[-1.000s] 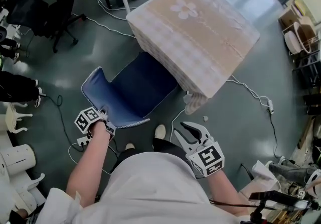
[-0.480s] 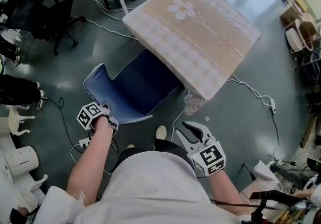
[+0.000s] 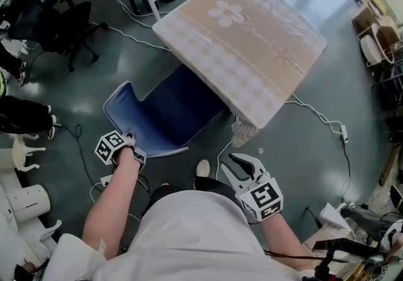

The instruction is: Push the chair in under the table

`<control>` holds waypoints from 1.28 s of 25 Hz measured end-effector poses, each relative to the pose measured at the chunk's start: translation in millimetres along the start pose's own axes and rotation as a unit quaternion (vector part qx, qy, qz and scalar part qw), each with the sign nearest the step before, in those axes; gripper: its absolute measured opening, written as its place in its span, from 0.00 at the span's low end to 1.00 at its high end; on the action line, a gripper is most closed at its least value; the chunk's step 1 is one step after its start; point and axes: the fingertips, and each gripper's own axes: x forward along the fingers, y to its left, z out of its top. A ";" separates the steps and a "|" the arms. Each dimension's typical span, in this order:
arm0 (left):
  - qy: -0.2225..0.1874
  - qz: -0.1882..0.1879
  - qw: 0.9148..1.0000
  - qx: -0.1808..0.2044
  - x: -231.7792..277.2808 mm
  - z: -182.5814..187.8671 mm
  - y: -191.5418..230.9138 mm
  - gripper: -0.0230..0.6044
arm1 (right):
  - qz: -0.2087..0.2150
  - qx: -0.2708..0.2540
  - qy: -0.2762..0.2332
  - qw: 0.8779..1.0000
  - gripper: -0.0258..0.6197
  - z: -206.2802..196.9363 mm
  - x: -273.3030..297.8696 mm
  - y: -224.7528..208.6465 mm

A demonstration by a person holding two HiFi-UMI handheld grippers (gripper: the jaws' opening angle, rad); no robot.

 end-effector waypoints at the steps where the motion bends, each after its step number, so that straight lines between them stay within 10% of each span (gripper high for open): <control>1: 0.000 0.000 1.000 -0.002 0.4 0.4 1.8 0.12 | 0.001 0.000 0.000 1.000 0.23 -0.6 0.5 -0.5; 24: 0.023 -0.033 0.999 -0.008 33.5 -46.2 -61.8 0.14 | -0.032 0.022 -0.010 0.999 0.23 -12.9 -28.7 -16.8; 32: 0.038 0.006 0.998 0.049 33.8 -46.6 -56.0 0.22 | -0.032 0.017 -0.017 0.999 0.23 -14.9 -29.8 -5.0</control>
